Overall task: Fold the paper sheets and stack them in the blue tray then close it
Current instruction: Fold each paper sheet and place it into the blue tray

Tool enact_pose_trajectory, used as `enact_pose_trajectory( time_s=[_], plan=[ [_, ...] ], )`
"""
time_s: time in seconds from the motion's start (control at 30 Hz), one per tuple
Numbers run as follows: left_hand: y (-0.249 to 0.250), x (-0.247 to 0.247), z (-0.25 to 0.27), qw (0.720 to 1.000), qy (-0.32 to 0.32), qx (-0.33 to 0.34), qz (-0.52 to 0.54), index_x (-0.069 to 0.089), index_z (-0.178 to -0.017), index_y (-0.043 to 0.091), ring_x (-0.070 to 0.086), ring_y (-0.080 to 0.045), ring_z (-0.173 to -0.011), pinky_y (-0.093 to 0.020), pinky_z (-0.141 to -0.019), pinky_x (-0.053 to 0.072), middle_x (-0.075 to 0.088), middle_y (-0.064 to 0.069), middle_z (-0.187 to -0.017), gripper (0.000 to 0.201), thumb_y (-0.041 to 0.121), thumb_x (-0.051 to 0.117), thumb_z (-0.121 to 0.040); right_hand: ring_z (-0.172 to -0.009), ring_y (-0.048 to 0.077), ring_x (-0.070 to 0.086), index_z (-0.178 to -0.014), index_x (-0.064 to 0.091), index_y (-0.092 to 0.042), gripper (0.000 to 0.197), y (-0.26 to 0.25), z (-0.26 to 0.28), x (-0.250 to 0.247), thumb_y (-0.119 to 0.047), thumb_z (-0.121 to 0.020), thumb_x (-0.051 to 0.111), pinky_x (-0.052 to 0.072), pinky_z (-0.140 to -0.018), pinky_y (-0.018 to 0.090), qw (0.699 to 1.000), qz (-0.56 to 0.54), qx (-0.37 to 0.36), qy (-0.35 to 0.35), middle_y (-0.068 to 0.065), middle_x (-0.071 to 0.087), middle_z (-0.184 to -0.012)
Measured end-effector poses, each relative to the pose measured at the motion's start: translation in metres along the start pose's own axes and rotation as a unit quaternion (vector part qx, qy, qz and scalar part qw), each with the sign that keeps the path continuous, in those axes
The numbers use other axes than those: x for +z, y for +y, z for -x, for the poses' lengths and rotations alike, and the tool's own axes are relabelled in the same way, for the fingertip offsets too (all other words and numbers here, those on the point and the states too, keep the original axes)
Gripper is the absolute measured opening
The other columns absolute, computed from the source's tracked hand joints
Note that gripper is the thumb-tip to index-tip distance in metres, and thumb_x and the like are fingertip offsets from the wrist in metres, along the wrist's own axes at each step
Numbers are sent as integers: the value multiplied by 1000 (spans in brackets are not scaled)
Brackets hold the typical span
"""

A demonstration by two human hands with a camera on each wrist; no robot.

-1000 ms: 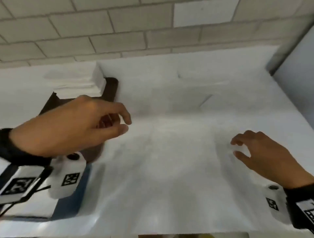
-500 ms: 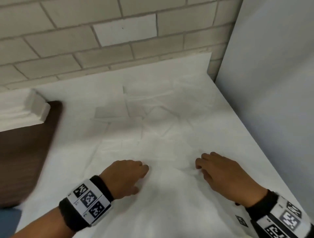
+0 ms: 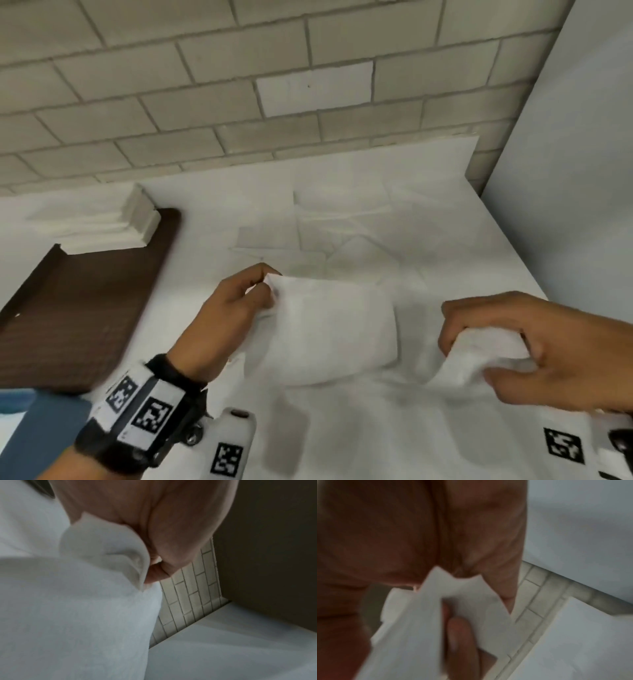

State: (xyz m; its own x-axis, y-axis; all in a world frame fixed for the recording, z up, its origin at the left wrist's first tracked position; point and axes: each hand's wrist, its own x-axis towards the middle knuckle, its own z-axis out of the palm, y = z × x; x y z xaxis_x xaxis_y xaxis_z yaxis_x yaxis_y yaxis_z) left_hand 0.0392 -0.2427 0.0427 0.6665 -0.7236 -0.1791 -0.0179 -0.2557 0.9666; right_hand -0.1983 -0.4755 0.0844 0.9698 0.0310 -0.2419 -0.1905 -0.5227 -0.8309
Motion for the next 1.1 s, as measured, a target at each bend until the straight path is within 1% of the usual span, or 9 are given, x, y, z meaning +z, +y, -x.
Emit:
enact_pose_trajectory(
  time_s=[0.1, 0.23, 0.33, 0.43, 0.57, 0.67, 0.87, 1.0, 1.1],
  plan=[
    [-3, 22, -5, 998, 4, 35, 48, 62, -80, 17, 60, -18, -73, -31, -65, 46, 63, -3, -78, 13, 10, 53, -75, -93, 17, 64, -100, 66, -32, 27, -17, -29, 4, -11, -84, 62, 54, -79, 36, 996, 17, -49, -67, -6, 65, -101],
    [-8, 50, -4, 990, -58, 96, 80, 53, -76, 20, 51, -12, -62, -20, -54, 40, 56, 2, -76, 22, -2, 58, -77, -95, 7, 64, -89, 70, -33, 25, -18, -58, 2, -8, -88, 71, 48, -82, 21, 994, -83, -72, 13, -14, 63, -98],
    [-18, 54, -3, 987, -102, 117, 49, 49, -79, 22, 32, -8, -52, -23, -51, 29, 46, 9, -78, 29, -5, 57, -80, -102, 11, 61, -92, 74, -27, 12, -2, -70, 1, -26, -80, 76, 47, -88, 27, 986, -115, -56, 111, -10, 58, -105],
    [-21, 54, -3, 985, -94, 94, 106, 55, -87, 23, 35, -5, -50, -20, -49, 31, 44, 0, -87, 36, -11, 51, -73, -112, 10, 60, -97, 74, -29, 19, 16, -77, 4, -30, -79, 79, 47, -96, 34, 980, -148, -15, 132, -12, 59, -119],
    [-24, 57, -3, 957, -120, 56, 258, 58, -90, 19, 46, -8, -50, -20, -46, 39, 51, -1, -75, 40, -16, 45, -75, -102, 21, 67, -97, 74, -24, 20, 25, -82, 10, -17, -79, 73, 52, -83, 33, 952, -265, 36, 149, -5, 65, -118],
    [-30, 57, -4, 937, -121, 37, 327, 62, -92, 19, 53, -13, -52, -23, -49, 45, 57, -5, -72, 31, -9, 58, -79, -99, 29, 69, -107, 70, -20, 23, 32, -86, 13, -15, -84, 68, 51, -77, 33, 937, -312, 92, 131, 6, 71, -110],
    [-34, 53, -12, 911, -81, 48, 402, 63, -95, 19, 63, -17, -64, -27, -58, 54, 64, -9, -80, 26, 6, 68, -73, -111, 31, 65, -118, 62, -16, 43, 48, -90, 32, -23, -79, 79, 46, -90, 38, 900, -397, 163, 74, 12, 70, -115],
    [-37, 46, -16, 935, -59, 47, 347, 62, -96, 16, 58, -17, -62, -25, -56, 49, 57, -11, -79, 34, 3, 66, -65, -89, 26, 67, -99, 64, -5, 25, 50, -94, 24, -13, -79, 77, 53, -72, 32, 912, -373, 115, 123, 12, 71, -102],
    [-40, 36, -17, 949, -79, 6, 305, 64, -108, 8, 64, -25, -78, -30, -67, 52, 63, -18, -94, 46, 11, 64, -62, -78, 21, 66, -90, 63, -1, 16, 45, -93, 9, -3, -78, 74, 53, -63, 22, 931, -320, 41, 170, 9, 68, -89]
  ],
)
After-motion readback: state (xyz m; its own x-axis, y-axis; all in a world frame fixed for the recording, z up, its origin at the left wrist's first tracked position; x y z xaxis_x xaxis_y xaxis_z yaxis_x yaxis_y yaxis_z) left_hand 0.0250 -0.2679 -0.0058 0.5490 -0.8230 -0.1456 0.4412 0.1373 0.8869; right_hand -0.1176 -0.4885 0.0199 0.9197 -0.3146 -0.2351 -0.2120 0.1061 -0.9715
